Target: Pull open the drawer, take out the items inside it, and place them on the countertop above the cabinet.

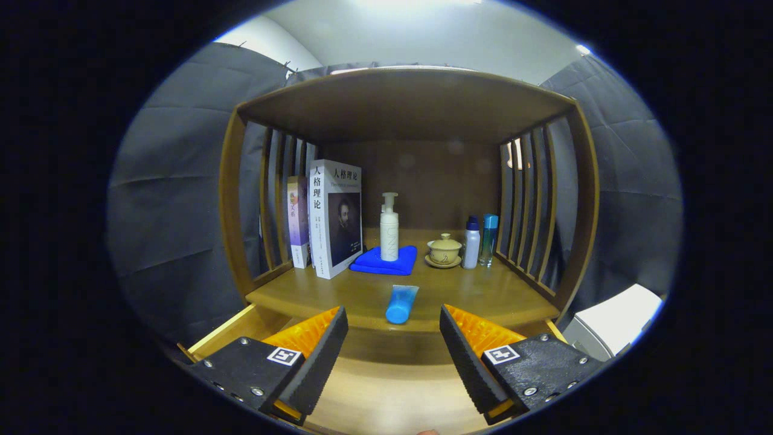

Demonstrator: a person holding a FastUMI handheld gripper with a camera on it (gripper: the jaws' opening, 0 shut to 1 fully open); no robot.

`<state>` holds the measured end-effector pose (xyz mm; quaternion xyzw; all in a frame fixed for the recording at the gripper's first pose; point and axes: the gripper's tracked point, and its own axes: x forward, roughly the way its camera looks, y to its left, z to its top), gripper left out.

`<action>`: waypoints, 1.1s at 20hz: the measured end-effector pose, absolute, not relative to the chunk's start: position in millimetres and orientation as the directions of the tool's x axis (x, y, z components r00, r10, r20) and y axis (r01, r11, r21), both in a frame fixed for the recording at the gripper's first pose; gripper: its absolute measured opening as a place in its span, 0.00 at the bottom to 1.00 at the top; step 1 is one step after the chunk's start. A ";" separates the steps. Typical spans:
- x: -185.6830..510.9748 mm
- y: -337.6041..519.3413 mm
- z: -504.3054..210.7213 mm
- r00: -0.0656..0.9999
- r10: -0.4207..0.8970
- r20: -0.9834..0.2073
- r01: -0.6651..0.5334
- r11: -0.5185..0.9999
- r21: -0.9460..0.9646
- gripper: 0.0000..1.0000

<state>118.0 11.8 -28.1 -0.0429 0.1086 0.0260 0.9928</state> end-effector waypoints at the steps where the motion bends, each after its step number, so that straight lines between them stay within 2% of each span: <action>1: 108.9 12.1 -28.9 0.977 0.040 -0.208 -0.054 0.997 -0.062 0.94; 15: 12.1 29.6 -56.1 0.992 0.061 -0.111 -0.074 0.990 -0.117 0.94; 22: -29.7 39.1 -91.2 0.986 0.095 -0.138 -0.113 0.985 -0.130 0.94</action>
